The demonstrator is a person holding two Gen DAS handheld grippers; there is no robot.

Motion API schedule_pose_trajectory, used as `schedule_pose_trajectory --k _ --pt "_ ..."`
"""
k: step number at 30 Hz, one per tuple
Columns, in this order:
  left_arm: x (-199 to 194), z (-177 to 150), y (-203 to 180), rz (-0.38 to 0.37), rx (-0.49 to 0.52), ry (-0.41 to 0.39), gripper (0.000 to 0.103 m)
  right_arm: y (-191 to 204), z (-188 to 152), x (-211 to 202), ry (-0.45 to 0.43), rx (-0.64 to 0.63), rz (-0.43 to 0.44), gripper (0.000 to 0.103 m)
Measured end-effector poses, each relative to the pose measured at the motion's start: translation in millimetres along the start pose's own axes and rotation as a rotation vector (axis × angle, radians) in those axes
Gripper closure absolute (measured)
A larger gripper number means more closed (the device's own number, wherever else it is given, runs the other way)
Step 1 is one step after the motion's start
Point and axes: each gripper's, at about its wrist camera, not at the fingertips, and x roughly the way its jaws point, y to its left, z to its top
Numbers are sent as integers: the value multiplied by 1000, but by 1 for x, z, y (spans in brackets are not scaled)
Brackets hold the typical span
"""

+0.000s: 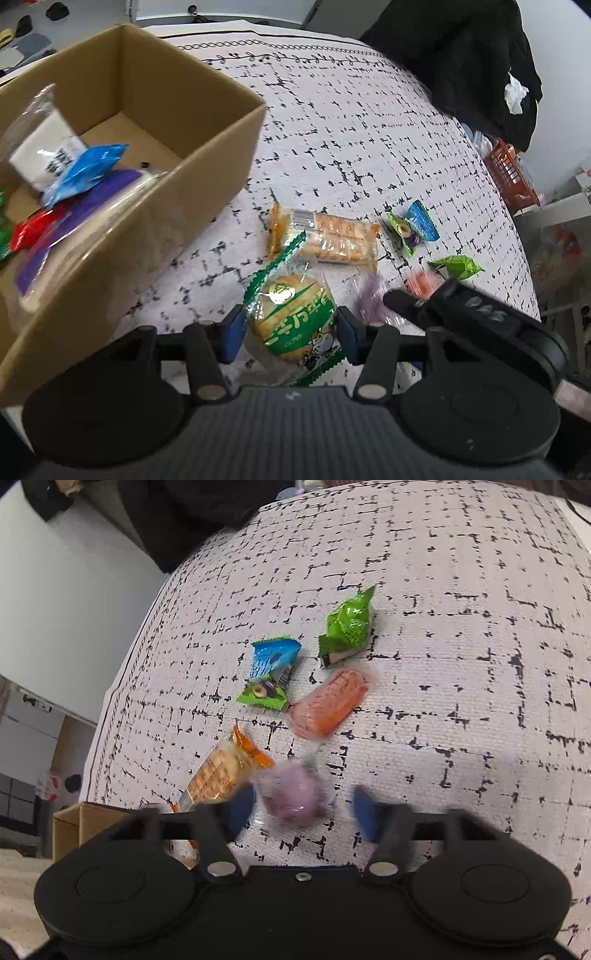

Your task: Organize snacks

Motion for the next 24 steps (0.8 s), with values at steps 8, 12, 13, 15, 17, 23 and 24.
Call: schedule_pose_trajectory --k 8,12,13,15,17,23,24 --pt "-26 -13 7 -14 -10 -34 52 8 -14 -20 0 -30 40 100" --pt "-42 -16 7 -23 7 -60 52 10 -17 -37 -26 -40 75 103" --pt "-47 -16 7 -26 10 -67 52 12 -18 -41 -35 -44 86 103" --pt "-55 -16 8 -29 15 -80 52 13 -19 -49 -55 -52 105 103" --pt "-63 -17 8 -33 16 -90 52 12 -19 -58 -67 -54 114 103" --pt "-78 -17 3 -45 33 -122 52 12 -20 -64 -74 -48 113 103" --pt "-78 -17 3 -44 31 -126 52 12 -19 -63 -70 -43 114 103"
